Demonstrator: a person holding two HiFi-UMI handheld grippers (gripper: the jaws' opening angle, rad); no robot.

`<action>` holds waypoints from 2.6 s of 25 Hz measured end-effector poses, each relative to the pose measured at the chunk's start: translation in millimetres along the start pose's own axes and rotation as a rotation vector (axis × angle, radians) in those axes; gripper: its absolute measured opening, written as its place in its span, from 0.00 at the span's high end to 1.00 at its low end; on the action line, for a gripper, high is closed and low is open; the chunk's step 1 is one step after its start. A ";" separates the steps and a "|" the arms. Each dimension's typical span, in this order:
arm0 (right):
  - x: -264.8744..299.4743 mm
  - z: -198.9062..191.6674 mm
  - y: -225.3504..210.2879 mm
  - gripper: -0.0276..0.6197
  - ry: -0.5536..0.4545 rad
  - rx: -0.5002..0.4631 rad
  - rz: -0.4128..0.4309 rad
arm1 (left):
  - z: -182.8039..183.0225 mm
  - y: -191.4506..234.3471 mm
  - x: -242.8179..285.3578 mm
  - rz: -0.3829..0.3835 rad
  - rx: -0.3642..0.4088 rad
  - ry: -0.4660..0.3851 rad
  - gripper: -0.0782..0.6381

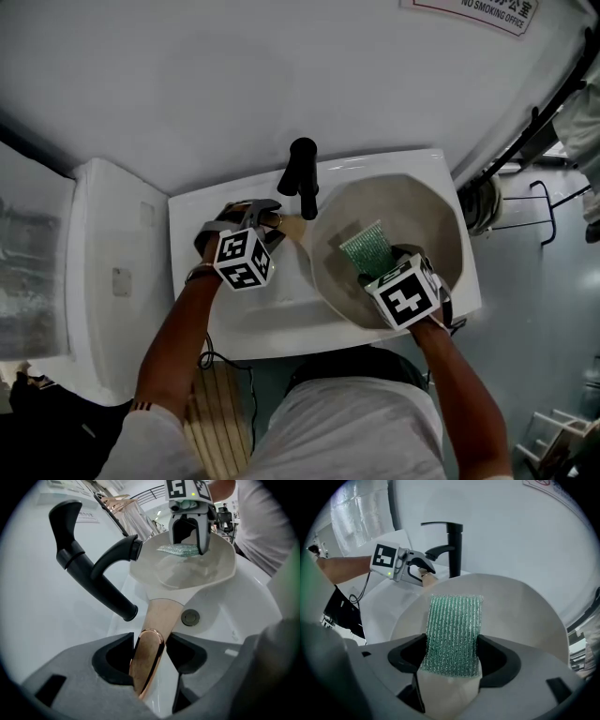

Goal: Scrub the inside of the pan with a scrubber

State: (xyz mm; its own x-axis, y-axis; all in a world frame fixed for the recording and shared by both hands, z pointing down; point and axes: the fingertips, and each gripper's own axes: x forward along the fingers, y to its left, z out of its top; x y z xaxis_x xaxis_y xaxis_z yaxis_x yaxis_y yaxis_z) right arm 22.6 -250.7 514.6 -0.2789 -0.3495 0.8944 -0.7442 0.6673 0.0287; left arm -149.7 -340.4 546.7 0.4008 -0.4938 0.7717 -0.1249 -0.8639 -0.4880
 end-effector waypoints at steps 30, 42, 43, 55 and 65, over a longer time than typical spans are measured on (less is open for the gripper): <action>2.7 -32.8 -12.0 0.43 0.111 -0.092 -0.063 | -0.9 -0.1 -0.8 -0.001 0.002 0.015 0.58; -14.4 -10.8 -17.0 0.43 0.027 -0.102 -0.063 | 2.1 -5.2 -14.7 0.008 -0.042 0.001 0.51; -15.7 -9.1 -17.6 0.43 0.020 -0.104 -0.061 | 1.5 -5.9 -18.6 0.011 -0.044 0.004 0.51; -60.7 34.8 -21.8 0.43 -0.198 -0.091 -0.019 | 33.6 4.5 -97.5 0.141 -0.223 -0.143 0.50; -117.0 91.6 -27.1 0.43 -0.537 -0.083 0.049 | 117.2 34.2 -168.8 0.313 -0.459 -0.467 0.58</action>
State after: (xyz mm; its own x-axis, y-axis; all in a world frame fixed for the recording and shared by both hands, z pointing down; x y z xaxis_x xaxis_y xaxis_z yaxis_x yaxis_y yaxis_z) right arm 19.8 -288.2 368.3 -0.5992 -0.5885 0.5427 -0.6778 0.7337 0.0472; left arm -115.2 -274.9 352.0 0.6167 -0.7196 0.3192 -0.6244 -0.6941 -0.3584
